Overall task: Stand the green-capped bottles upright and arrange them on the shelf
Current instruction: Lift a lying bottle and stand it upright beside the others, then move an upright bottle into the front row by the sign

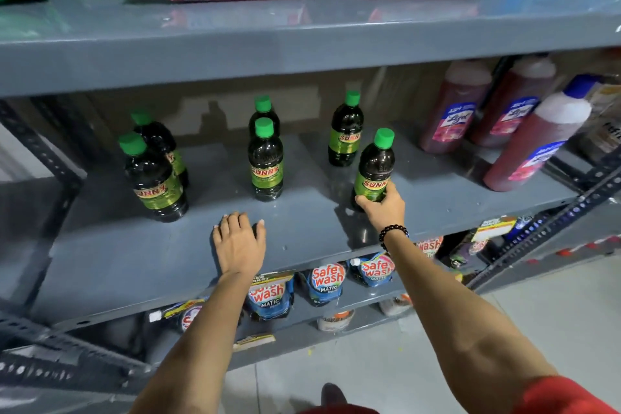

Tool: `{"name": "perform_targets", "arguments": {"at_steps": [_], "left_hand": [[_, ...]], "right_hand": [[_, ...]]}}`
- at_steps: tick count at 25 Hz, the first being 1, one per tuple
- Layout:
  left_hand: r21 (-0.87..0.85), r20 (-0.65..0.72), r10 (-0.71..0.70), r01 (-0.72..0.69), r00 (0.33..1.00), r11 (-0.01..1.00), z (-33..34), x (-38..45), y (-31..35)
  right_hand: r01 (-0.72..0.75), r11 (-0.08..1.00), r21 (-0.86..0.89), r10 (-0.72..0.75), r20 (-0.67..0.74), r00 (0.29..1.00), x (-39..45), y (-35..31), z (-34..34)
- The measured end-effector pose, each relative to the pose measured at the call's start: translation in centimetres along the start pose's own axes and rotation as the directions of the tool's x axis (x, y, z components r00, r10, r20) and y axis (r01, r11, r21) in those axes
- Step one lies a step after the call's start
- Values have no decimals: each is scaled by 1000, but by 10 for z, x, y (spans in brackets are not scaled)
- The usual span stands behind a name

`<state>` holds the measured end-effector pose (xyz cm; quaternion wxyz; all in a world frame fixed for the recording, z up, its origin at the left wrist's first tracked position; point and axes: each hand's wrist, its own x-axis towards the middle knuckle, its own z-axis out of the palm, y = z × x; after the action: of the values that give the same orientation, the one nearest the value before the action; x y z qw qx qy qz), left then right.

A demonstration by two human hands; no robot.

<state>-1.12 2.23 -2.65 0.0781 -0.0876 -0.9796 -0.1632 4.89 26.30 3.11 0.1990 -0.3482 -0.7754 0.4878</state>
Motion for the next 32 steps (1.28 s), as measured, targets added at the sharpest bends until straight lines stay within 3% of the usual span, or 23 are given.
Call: {"name": "perform_targets", "arguments": {"at_steps": [8, 15, 18, 20, 22, 28, 32], "left_hand": [[-64, 28, 18, -16, 999, 998, -2, -2, -3], [-58, 43, 8, -6, 999, 998, 0, -1, -4], [-51, 38, -2, 4, 999, 999, 2, 0, -4], [-52, 18, -4, 5, 1000, 999, 2, 1, -4], [-51, 13, 4, -3, 1000, 999, 0, 1, -5], [-14, -49, -34, 33, 998, 999, -16, -9, -36], [35, -66, -80, 82, 995, 996, -35, -14, -69]], "right_hand": [[-53, 998, -19, 52, -67, 996, -36, 8, -22], [-34, 999, -17, 34, -12, 999, -38, 16, -26], [-23, 996, -87, 7, -180, 984, -49, 30, -20], [39, 983, -179, -93, -305, 948, -60, 34, -14], [134, 972, -192, -190, -311, 931, -71, 29, -4], [367, 913, -179, -368, 26, 929, -80, -10, 54], [313, 944, -108, -281, 239, 930, -69, -56, 103]]}}
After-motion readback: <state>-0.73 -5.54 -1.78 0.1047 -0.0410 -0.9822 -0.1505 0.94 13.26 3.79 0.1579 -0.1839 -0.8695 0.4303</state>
